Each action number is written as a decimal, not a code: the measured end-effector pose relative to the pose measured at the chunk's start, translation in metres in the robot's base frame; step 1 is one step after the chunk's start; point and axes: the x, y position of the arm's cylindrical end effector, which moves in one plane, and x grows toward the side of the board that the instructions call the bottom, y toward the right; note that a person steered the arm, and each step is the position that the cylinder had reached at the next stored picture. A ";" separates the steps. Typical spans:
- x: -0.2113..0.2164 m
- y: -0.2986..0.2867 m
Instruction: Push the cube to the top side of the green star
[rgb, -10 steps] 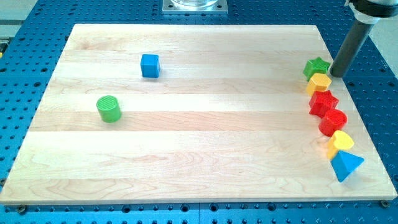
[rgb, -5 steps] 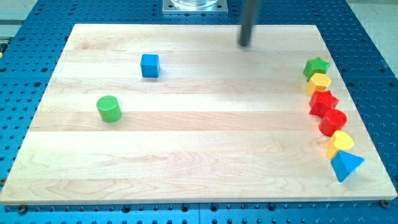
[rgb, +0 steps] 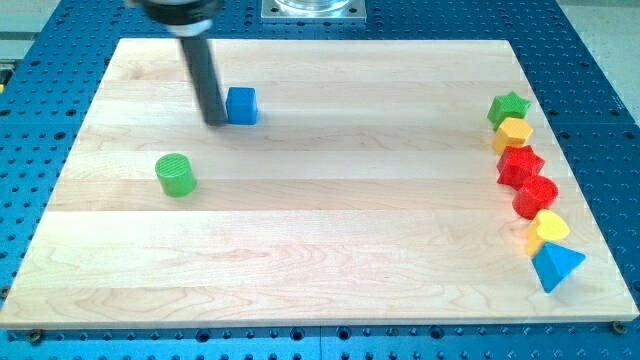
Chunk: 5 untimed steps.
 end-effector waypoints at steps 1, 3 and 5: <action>-0.022 0.071; -0.060 0.107; -0.057 0.250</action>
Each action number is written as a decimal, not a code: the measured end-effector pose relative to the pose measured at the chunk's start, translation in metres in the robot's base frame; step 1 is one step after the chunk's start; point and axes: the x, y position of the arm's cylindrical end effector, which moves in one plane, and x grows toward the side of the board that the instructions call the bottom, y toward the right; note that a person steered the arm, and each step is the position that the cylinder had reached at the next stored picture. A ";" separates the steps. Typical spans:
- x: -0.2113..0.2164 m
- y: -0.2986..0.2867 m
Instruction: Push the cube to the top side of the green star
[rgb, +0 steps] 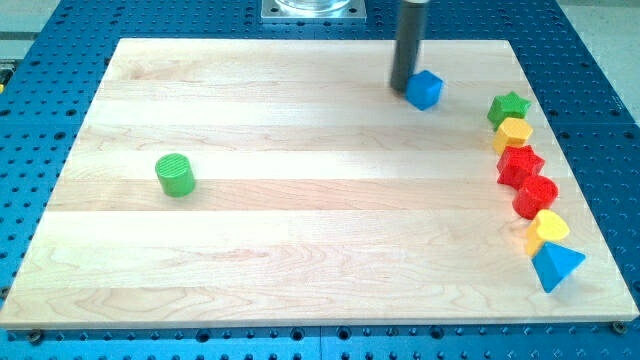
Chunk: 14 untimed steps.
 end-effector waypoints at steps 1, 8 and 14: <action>0.002 -0.033; 0.035 0.026; 0.001 0.086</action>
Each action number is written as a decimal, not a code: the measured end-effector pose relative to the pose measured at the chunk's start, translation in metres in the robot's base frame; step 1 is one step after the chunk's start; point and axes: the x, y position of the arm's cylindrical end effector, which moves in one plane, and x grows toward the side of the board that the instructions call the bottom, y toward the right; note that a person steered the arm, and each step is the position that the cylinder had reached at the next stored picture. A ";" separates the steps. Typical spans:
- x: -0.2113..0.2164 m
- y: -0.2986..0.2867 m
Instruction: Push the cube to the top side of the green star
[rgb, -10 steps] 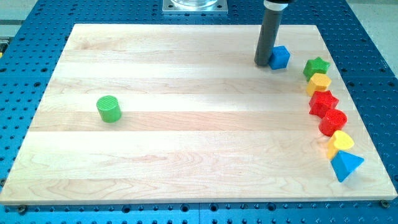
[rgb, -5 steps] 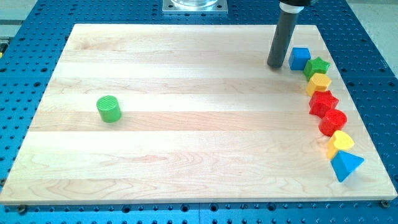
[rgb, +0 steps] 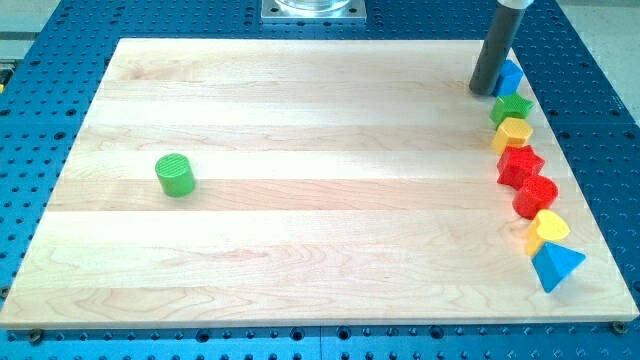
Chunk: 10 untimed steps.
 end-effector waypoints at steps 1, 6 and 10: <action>-0.026 0.000; 0.011 0.107; 0.016 0.065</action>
